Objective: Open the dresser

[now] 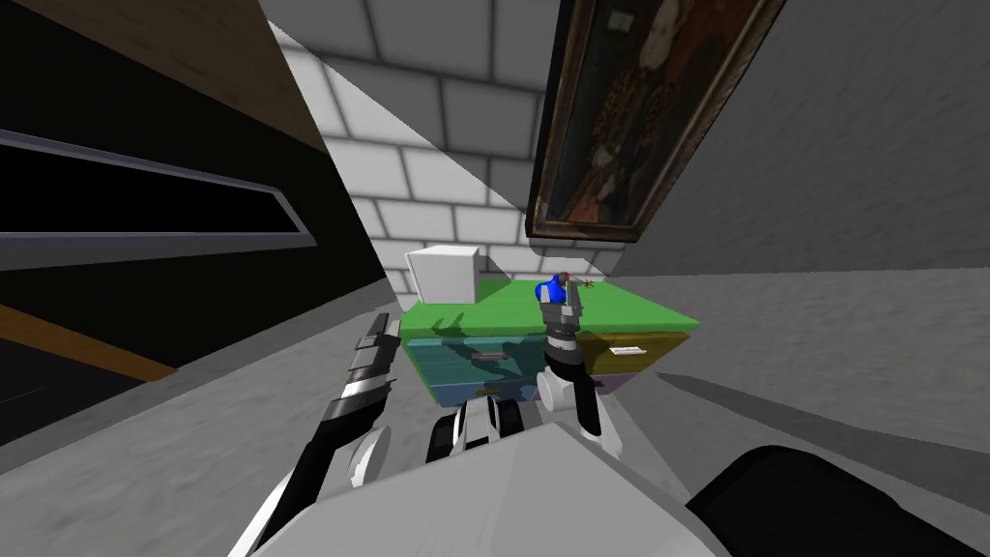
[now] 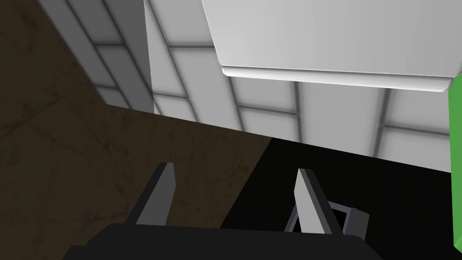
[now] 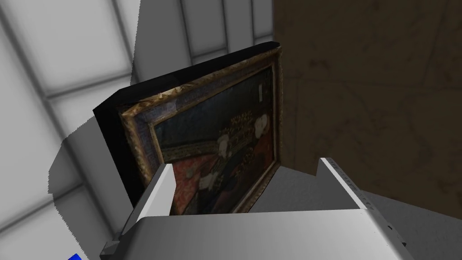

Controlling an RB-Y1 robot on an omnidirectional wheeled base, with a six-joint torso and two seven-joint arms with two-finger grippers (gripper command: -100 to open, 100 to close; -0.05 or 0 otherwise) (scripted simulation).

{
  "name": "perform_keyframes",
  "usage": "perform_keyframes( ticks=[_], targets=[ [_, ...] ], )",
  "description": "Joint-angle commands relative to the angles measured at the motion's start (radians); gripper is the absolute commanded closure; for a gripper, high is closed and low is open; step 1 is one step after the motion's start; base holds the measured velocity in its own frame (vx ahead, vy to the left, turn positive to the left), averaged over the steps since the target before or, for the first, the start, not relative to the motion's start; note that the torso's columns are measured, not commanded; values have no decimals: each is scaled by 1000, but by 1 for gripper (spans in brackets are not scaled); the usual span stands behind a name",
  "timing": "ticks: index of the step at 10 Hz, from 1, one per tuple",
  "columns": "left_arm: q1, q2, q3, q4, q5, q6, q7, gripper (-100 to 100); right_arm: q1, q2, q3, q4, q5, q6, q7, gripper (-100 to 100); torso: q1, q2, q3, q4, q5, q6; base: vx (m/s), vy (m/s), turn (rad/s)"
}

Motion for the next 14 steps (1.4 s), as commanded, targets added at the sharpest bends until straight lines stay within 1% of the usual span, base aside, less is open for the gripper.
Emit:
perform_keyframes(
  ticks=[1, 3, 5, 6, 8, 9, 10, 11, 12, 13, 14],
  targets=[
    [0, 0, 0, 0, 0, 0, 0, 0, -3, -68, 3, 15, 31, 27, 15, -100, 0, 34, -69, 33, 0, 0, -32, 4, 125],
    [0, 0, 0, 1, 0, 0, 0, 0, -8, -117, 7, 38, 79, 68, 39, -100, 0, 47, -92, 46, 0, 0, -52, 12, 146],
    [0, 0, 0, 1, 0, 0, 0, 0, -15, -154, 13, 70, 141, 126, 72, -100, 0, 47, -93, 47, 0, 0, -65, 25, 201],
    [0, 0, 0, 1, 0, 0, 0, 0, -15, -154, 13, 70, 148, 126, 72, -100, 1, 47, -93, 47, 0, 0, -47, 18, 73],
    [0, 0, 0, 1, 0, 0, 0, 0, -22, -182, 20, 108, 217, 187, 113, -100, -1, 46, -94, 47, 0, 0, -54, 18, 227],
    [0, 0, 0, 1, 0, 0, 0, 0, -22, -182, 20, 108, 233, 198, 113, -100, 0, 46, -94, 47, 0, 0, -42, 13, 92],
    [0, 0, 0, 1, 0, 0, 0, 0, -26, -192, 24, 128, 271, 237, 136, -100, 0, 46, -94, 47, 0, 1, -60, 26, 146],
    [0, 0, 0, 1, 0, 0, 0, 0, -26, -192, 24, 128, 282, 239, 136, -100, 0, 47, -94, 47, 0, 0, -49, 20, 114],
    [0, 0, 0, 1, 0, 0, 0, 0, -30, -201, 27, 150, 324, 281, 160, -100, 0, 47, -94, 47, 0, 0, -52, 18, 235],
    [0, 0, 0, 1, 0, 0, 0, 0, -30, -201, 27, 150, 333, 281, 160, -100, 0, 47, -94, 47, 0, 0, -39, 18, 114],
    [0, 0, 0, 1, 0, 0, 0, 0, -34, -208, 31, 172, 372, 318, 186, -100, 0, 46, -94, 47, 0, 0, -43, 29, 149]
  ],
)
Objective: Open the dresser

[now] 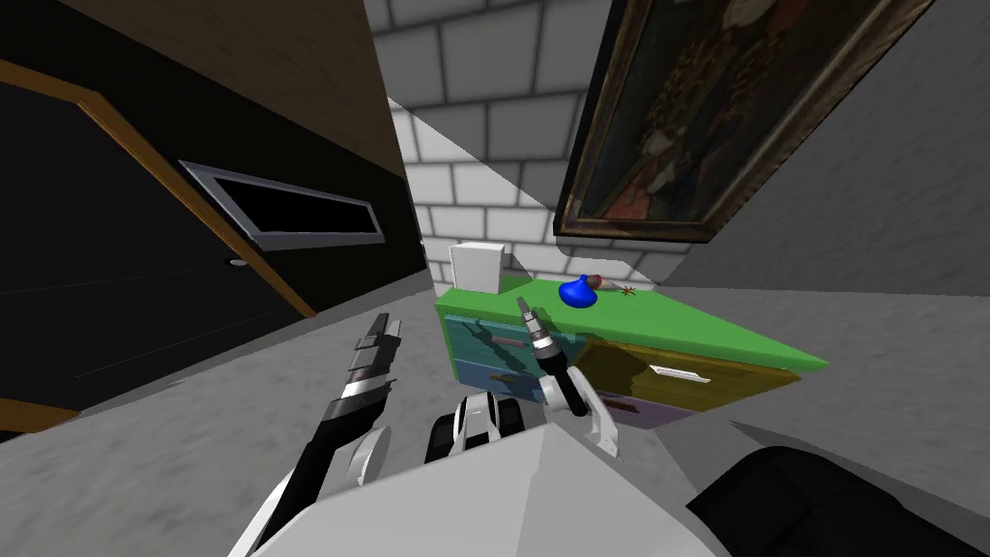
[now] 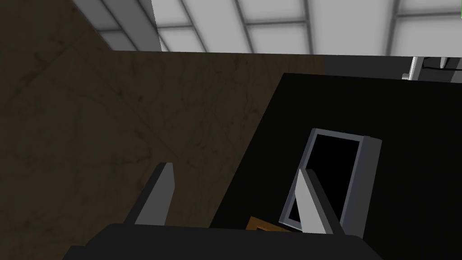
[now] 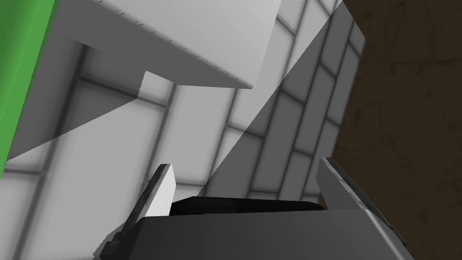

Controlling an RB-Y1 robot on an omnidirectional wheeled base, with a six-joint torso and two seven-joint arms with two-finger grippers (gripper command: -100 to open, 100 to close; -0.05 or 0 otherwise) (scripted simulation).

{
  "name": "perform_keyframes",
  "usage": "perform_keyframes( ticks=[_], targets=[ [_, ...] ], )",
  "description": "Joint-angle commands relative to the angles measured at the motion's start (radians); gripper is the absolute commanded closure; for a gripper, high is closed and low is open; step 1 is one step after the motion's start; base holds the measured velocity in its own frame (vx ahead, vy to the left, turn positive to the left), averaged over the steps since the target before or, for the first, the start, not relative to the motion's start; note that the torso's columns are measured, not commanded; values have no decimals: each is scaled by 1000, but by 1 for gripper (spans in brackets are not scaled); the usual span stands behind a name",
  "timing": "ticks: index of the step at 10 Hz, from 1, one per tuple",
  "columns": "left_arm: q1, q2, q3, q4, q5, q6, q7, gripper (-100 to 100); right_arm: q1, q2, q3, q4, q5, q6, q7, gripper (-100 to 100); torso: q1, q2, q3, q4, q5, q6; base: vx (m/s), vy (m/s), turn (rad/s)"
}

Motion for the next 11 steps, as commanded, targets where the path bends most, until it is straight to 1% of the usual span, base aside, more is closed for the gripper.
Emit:
perform_keyframes(
  ticks=[1, 2, 3, 4, 5, 6, 7, 8, 9, 10, 11],
  targets=[
    [0, 0, 0, 0, 0, 0, 0, 0, -3, -10, 5, 20, 65, 58, 29, -100, 1, 0, 0, 0, 0, -1, -41, 26, 110],
    [0, 0, 0, 0, 0, 0, 0, 0, -7, -16, 8, 43, 102, 99, 55, -100, 0, 0, 0, 0, 0, 0, -56, 33, 219],
    [0, 0, 0, 0, 0, 0, 0, 0, -7, -16, 8, 43, 121, 104, 55, -100, 1, 1, 1, 0, 0, -1, -43, 23, 150],
    [0, 0, 0, 0, 0, 0, 0, 0, -10, -21, 11, 67, 159, 152, 82, -100, 0, 1, 0, 0, 0, 0, -46, 32, 269],
    [0, 0, 0, 0, 0, 0, 0, 0, -10, -21, 11, 67, 180, 152, 82, -100, 0, 1, 0, 0, 0, -1, -43, 25, 96],
    [0, 0, 0, 0, 0, 0, 0, 0, -13, -26, 14, 91, 214, 195, 110, -100, 0, 0, 0, 0, 0, 0, -47, 36, 211],
    [0, 0, 0, 0, 0, 0, 0, 0, -13, -26, 14, 91, 240, 201, 110, -100, 1, 1, 0, 0, 0, -1, -40, 26, 96],
    [0, 0, 0, 0, 0, 0, 0, 0, -16, -31, 17, 116, 273, 244, 139, -100, 0, -1, 0, -3, -2, -1, -37, 30, 169],
    [0, 0, 0, 0, 0, 0, 0, 0, -16, -31, 17, 116, 301, 250, 139, -100, 1, -4, -1, -7, -4, -3, -37, 18, 126],
    [0, 0, 0, 0, 0, 0, 0, 0, -16, -31, 17, 116, 301, 250, 139, -100, -1, -6, -2, -10, -5, -3, -18, 6, 10],
    [0, 0, 0, 0, 0, 0, 0, 0, -18, -35, 19, 140, 346, 291, 167, -100, -2, -8, -4, -11, -6, -2, -24, 11, 202]
  ],
)
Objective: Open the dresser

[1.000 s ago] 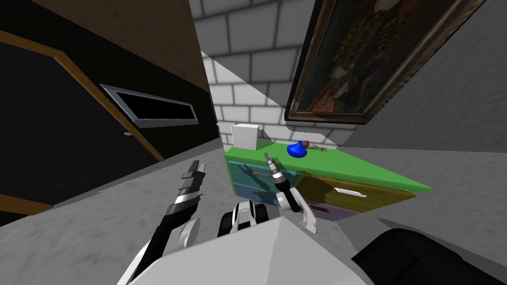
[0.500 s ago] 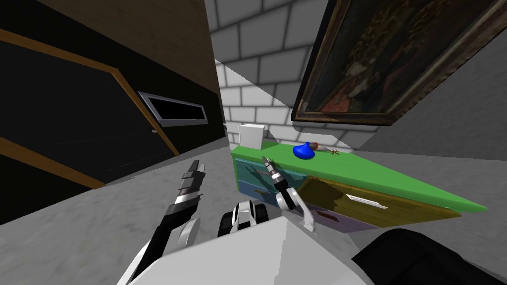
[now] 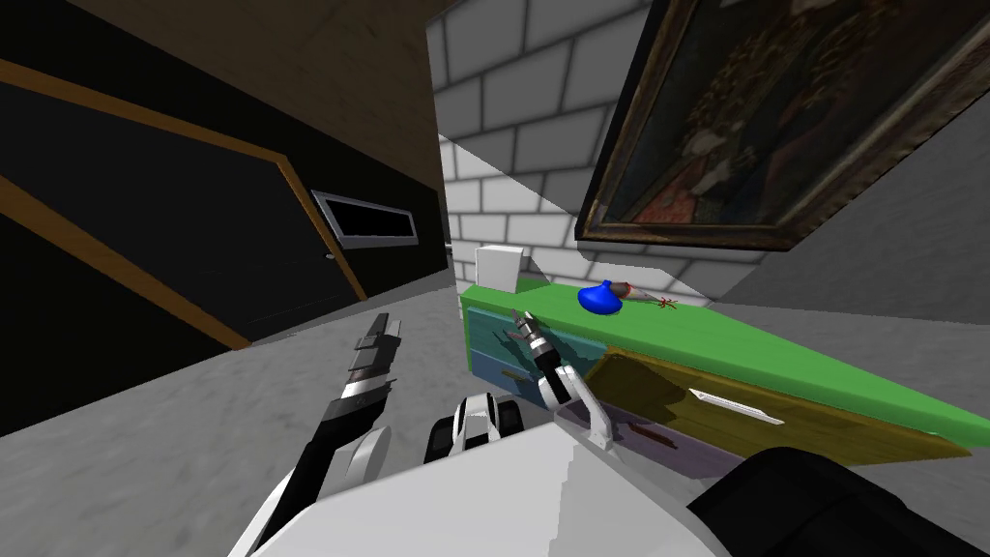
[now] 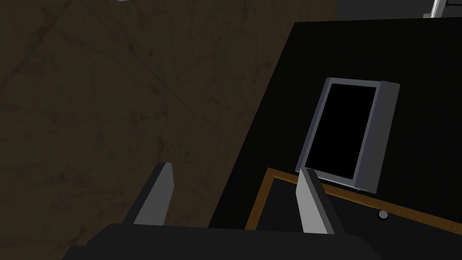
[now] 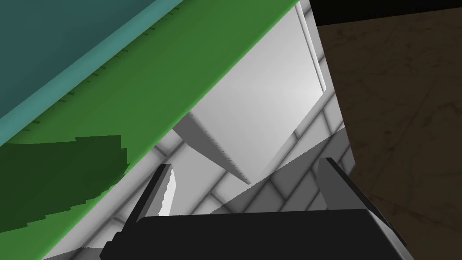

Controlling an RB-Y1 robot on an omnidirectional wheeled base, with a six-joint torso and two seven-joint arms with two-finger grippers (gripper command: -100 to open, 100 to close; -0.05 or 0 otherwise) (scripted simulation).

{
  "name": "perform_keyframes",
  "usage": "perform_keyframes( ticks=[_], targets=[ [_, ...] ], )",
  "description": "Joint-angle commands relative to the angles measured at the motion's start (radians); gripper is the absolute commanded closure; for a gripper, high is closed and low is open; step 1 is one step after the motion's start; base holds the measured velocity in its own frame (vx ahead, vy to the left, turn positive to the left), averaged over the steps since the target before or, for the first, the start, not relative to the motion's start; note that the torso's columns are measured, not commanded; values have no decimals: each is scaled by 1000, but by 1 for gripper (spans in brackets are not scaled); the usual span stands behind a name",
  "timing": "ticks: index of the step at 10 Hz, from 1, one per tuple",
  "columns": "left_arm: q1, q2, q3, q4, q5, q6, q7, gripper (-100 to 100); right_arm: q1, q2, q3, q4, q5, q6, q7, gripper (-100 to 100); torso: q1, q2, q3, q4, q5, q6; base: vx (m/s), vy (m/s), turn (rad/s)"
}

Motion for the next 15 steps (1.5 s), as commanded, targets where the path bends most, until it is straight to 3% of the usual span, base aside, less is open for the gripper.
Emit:
perform_keyframes(
  ticks=[1, 3, 4, 6, 8, 11, 13, 14, 15],
  targets=[
    [0, 0, 0, 0, 0, 0, 0, 0, 8, -4, 11, 40, 67, 59, 27, -100, 3, -3, -1, -5, -3, -5, -33, 11, 113],
    [0, 0, 0, 0, 0, 0, 0, 0, 8, -4, 11, 40, 67, 59, 27, -100, 1, -8, -4, -8, -3, -2, -5, 11, -4],
    [0, 0, 0, 0, 0, 0, 0, 0, 6, -7, 12, 65, 118, 99, 55, -100, 0, -6, -3, -7, -4, -2, -10, 22, 156],
    [0, 0, 0, 0, 0, 0, 0, 0, 6, -7, 12, 65, 129, 108, 55, -100, 1, -7, -4, -5, -2, -3, -46, 43, 91],
    [0, 0, 0, 0, 0, 0, 0, 0, 4, -10, 13, 89, 192, 157, 84, -100, 1, 3, 1, 8, 4, 0, -25, 30, 150],
    [0, 0, 0, 0, 0, 0, 0, 0, 3, -14, 13, 138, 290, 243, 140, -100, 0, -2, -2, 2, 0, -1, -32, 30, 168],
    [0, 0, 0, 0, 0, 0, 0, 0, 3, -14, 13, 138, 317, 254, 140, -100, -3, -6, -3, -1, -2, -1, -11, 23, 47],
    [0, 0, 0, 0, 0, 0, 0, 0, 3, -14, 12, 162, 363, 300, 167, -100, -5, -7, -4, -2, -4, -2, -14, 21, 190],
    [0, 0, 0, 0, 0, 0, 0, 0, 3, -14, 12, 162, 379, 301, 167, -100, -5, -9, -4, -4, -6, -5, -16, 24, 98]
  ],
)
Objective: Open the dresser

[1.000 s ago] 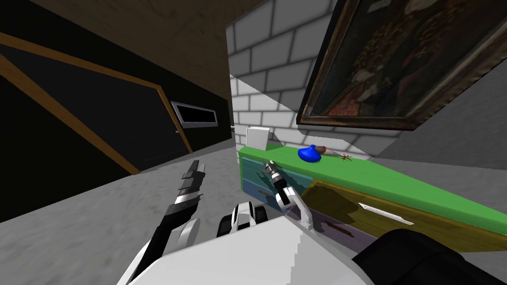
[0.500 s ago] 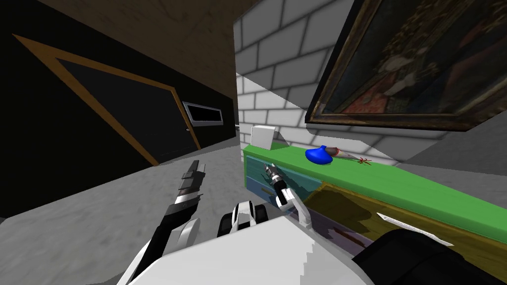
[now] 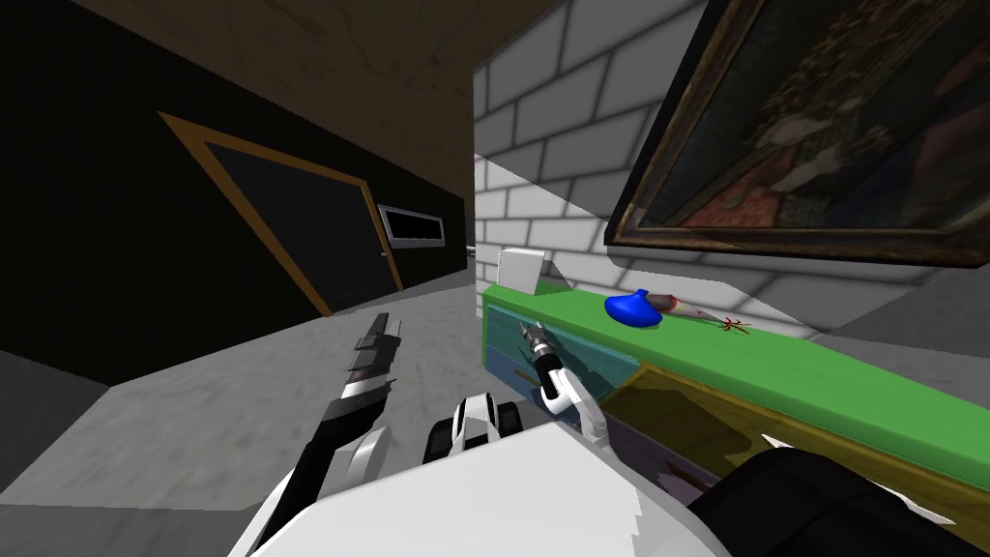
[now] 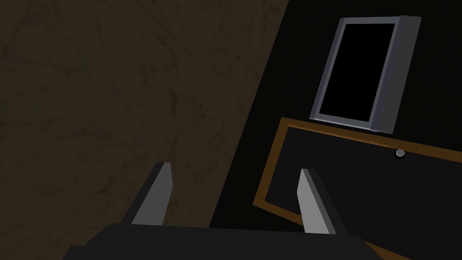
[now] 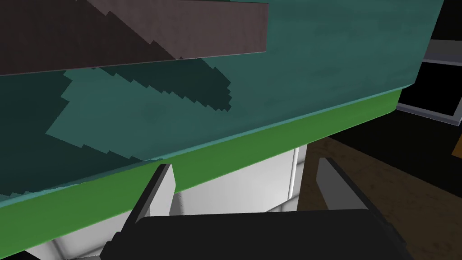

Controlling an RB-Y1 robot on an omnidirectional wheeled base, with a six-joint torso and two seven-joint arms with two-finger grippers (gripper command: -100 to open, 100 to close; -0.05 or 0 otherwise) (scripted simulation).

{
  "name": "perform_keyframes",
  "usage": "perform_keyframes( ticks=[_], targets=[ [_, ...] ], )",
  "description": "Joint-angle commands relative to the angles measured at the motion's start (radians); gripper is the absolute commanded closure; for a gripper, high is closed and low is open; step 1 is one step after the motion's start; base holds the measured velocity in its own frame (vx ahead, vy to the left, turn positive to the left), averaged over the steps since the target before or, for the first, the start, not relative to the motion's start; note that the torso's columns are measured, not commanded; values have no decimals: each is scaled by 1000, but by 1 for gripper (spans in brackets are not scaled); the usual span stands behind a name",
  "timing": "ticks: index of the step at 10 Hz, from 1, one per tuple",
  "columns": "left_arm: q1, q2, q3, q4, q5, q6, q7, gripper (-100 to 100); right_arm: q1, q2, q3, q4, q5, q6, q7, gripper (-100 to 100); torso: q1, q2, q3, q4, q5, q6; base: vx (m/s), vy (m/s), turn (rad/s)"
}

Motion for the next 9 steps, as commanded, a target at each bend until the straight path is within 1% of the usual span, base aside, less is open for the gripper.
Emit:
perform_keyframes(
  ticks=[1, 2, 3, 4, 5, 6, 7, 8, 9],
  targets=[
    [0, 0, 0, 0, 0, 0, 0, 0, 13, 0, 9, 51, 74, 61, 38, -100, -1, -2, -1, -1, -1, 2, -12, 37, 118],
    [0, 0, 0, 0, 0, 0, 0, 0, 13, 0, 9, 51, 94, 76, 38, -100, -2, -2, -1, -3, -2, 2, -13, 26, 73],
    [0, 0, 0, 0, 0, 0, 0, 0, 14, 2, 7, 75, 140, 103, 64, -100, -4, -4, -2, -4, -3, 2, -22, 27, 149],
    [0, 0, 0, 0, 0, 0, 0, 0, 14, 2, 7, 75, 156, 121, 64, -100, -5, -5, -2, -5, -5, 0, -16, 26, 112],
    [0, 0, 0, 0, 0, 0, 0, 0, 16, 5, 3, 98, 214, 148, 90, -100, -6, -7, -3, -6, -6, 1, -11, 31, 144],
    [0, 0, 0, 0, 0, 0, 0, 0, 16, 5, 3, 98, 216, 165, 90, -100, -7, -8, -4, -6, -6, 1, 5, 26, 117],
    [0, 0, 0, 0, 0, 0, 0, 0, 16, 5, 3, 98, 216, 165, 90, -100, -9, -8, -3, -8, -8, 3, 3, 16, -14],
    [0, 0, 0, 0, 0, 0, 0, 0, 19, 8, -1, 120, 259, 207, 116, -100, -10, -6, -3, -6, -8, 3, 5, 14, 130],
    [0, 0, 0, 0, 0, 0, 0, 0, 19, 8, -1, 120, 276, 208, 116, -100, -11, -8, -2, -8, -11, 1, -2, 13, 84]
  ],
)
